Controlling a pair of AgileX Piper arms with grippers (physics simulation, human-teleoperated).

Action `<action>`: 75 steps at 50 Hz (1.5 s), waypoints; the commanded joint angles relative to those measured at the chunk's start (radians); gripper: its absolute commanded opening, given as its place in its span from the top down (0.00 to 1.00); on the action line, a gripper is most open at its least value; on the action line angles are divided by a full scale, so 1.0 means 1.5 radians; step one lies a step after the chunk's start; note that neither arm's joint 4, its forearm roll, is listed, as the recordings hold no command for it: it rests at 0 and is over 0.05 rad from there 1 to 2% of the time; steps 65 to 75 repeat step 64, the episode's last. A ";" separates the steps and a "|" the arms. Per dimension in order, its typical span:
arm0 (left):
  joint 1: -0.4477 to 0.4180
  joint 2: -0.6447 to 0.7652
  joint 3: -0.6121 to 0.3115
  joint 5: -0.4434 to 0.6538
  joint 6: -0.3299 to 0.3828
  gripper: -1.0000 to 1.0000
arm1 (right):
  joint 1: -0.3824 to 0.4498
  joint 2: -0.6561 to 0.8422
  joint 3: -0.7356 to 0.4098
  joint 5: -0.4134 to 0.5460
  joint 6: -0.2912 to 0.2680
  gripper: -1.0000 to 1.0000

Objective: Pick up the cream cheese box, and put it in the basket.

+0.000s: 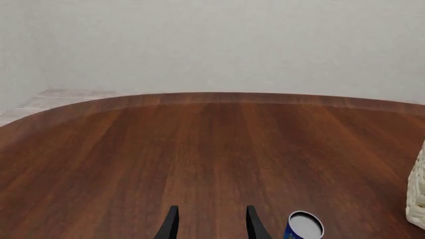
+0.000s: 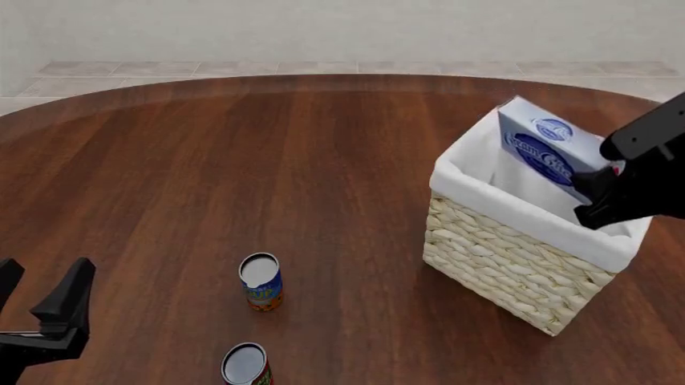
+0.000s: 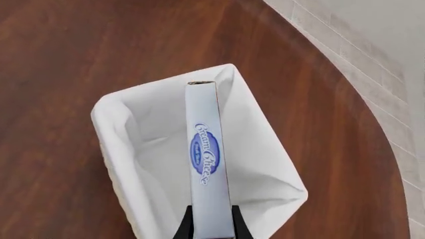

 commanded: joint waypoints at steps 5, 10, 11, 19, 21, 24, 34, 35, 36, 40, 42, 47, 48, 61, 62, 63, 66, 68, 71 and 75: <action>0.001 -0.003 0.000 0.003 -0.001 0.00 | -0.032 0.016 0.007 -0.004 -0.006 1.00; 0.002 -0.002 0.000 0.001 -0.003 0.00 | -0.039 0.023 0.014 -0.007 -0.008 1.00; 0.002 -0.001 0.000 0.001 -0.003 0.00 | -0.044 0.026 0.014 -0.010 -0.011 1.00; 0.003 -0.002 0.000 0.001 -0.003 0.00 | -0.057 0.038 0.017 -0.018 -0.014 1.00; 0.003 -0.003 0.000 0.002 -0.003 0.00 | -0.059 0.040 0.016 -0.018 -0.013 1.00; 0.003 -0.006 0.000 0.004 -0.003 0.00 | -0.062 0.041 0.017 -0.018 -0.017 1.00; 0.003 -0.005 0.000 0.004 -0.003 0.00 | -0.067 0.046 0.017 -0.019 -0.020 0.00; 0.003 -0.004 0.000 0.003 -0.003 0.00 | -0.066 0.046 0.017 -0.018 -0.019 0.00; 0.002 -0.004 0.000 0.002 -0.003 0.00 | -0.067 0.046 0.016 -0.018 -0.020 0.00; 0.002 0.000 0.000 -0.001 -0.003 0.00 | -0.068 0.045 0.012 -0.014 -0.019 0.00; 0.002 0.001 0.000 -0.001 -0.003 0.00 | -0.071 0.044 0.011 -0.013 -0.021 0.00; 0.002 -0.004 0.000 0.003 -0.003 0.00 | -0.067 0.038 0.007 -0.006 -0.021 0.00; 0.002 -0.005 0.000 0.004 -0.002 0.00 | -0.068 0.037 0.007 -0.006 -0.021 0.00; 0.001 -0.013 0.000 0.011 0.000 0.00 | -0.065 0.018 -0.012 0.016 -0.020 0.00; 0.001 -0.012 0.000 0.010 0.000 0.00 | -0.065 0.017 -0.013 0.016 -0.021 0.00; 0.001 -0.012 0.000 0.010 0.001 0.00 | -0.065 0.016 -0.014 0.017 -0.021 0.00; 0.001 -0.013 0.000 0.010 0.001 0.00 | -0.064 0.015 -0.017 0.019 -0.021 0.00; 0.001 -0.013 0.000 0.010 0.001 0.00 | -0.064 0.015 -0.017 0.019 -0.021 0.00; 0.001 -0.013 0.000 0.010 0.001 0.00 | -0.064 0.015 -0.017 0.019 -0.021 0.00; 0.001 -0.013 0.000 0.010 0.001 0.00 | -0.064 0.015 -0.017 0.019 -0.021 0.00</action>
